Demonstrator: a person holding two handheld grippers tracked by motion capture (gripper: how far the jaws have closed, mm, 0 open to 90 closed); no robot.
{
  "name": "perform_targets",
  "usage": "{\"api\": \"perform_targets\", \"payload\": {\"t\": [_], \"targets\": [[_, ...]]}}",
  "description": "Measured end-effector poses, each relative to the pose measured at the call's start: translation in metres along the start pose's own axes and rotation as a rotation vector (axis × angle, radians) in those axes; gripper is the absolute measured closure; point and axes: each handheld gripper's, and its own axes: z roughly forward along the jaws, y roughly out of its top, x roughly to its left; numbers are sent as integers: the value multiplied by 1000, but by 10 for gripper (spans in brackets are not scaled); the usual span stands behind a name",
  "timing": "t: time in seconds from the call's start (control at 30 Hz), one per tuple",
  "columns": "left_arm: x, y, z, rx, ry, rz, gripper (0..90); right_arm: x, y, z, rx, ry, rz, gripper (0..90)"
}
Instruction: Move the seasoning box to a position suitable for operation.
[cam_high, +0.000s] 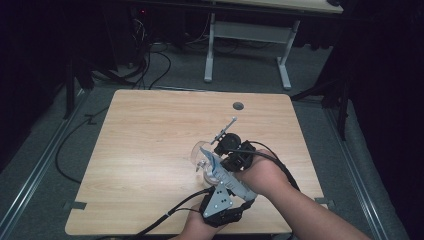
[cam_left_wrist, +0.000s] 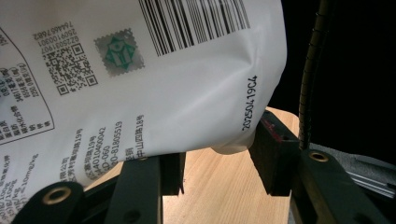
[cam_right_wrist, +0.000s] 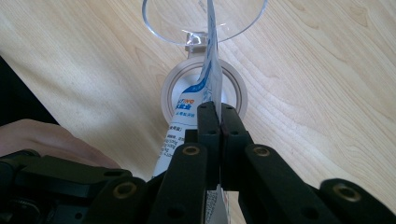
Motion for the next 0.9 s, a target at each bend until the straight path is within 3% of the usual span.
{"api": "perform_targets", "payload": {"t": [0.9], "targets": [[-1,-2,1,11,-3,-3,583,0,0,5,12,10,-4,898]]}}
